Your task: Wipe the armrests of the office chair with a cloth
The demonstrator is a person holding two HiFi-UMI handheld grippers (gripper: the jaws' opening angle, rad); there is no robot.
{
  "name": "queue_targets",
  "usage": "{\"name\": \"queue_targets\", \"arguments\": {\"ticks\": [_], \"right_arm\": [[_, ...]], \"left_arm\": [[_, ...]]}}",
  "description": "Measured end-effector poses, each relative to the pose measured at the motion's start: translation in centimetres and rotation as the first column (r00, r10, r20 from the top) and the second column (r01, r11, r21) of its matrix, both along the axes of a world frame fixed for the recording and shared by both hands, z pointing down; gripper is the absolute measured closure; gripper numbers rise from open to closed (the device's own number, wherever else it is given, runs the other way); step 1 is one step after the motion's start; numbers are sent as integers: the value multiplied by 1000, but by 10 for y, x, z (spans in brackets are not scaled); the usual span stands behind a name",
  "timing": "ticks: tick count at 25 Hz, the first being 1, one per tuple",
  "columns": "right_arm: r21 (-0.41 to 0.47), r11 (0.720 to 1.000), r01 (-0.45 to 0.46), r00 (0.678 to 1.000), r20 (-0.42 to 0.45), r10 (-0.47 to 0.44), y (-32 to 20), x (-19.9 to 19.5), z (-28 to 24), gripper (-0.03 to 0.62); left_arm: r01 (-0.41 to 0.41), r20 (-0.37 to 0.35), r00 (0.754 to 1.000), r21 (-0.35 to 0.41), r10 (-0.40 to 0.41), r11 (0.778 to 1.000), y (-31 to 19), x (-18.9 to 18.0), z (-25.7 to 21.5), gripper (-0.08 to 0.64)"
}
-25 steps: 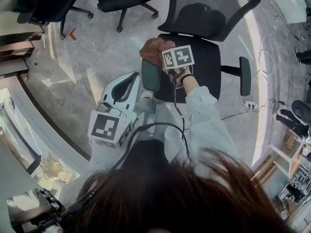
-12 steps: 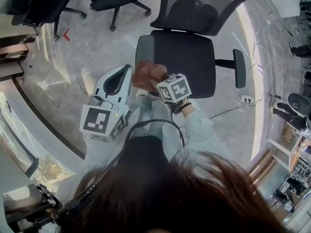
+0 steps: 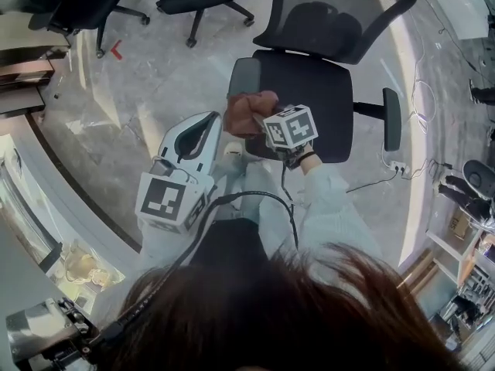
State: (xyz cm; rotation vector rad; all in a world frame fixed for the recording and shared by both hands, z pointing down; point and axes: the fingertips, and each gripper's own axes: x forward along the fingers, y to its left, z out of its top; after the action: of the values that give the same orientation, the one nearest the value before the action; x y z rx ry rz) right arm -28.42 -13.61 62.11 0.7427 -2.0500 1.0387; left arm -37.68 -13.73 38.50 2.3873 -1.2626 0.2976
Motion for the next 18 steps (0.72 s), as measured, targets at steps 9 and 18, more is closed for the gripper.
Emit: {"name": "queue_targets", "arguments": {"ticks": [9, 18], "right_arm": [[50, 987, -151, 988, -30, 152, -125, 4, 16, 546], [87, 973, -216, 971, -85, 223, -167, 7, 20, 548]], "left_arm": [[72, 15, 997, -18, -72, 997, -8, -29, 11, 557], [90, 15, 996, -14, -90, 996, -7, -43, 12, 557]]}}
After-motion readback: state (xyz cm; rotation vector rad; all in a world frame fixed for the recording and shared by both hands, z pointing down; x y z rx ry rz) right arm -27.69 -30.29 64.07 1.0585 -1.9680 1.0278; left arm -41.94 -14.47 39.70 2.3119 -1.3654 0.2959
